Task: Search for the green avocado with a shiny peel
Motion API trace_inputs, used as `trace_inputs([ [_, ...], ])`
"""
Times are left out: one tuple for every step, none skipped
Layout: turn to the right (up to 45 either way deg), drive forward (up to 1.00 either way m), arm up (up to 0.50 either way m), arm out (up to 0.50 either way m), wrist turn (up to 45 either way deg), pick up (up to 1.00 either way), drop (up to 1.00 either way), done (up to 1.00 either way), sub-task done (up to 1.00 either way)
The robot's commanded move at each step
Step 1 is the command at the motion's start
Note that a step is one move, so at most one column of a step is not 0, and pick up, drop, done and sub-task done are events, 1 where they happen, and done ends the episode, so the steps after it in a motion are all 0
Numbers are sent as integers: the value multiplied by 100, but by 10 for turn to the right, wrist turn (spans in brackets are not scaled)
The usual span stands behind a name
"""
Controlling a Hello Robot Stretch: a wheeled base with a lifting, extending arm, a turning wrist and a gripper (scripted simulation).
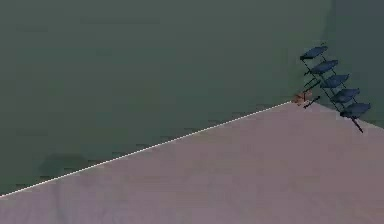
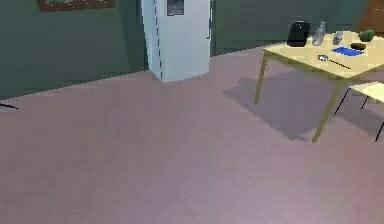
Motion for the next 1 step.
trace_inputs([
  [450, 0, 0, 0, 0, 0, 0, 0, 0],
])
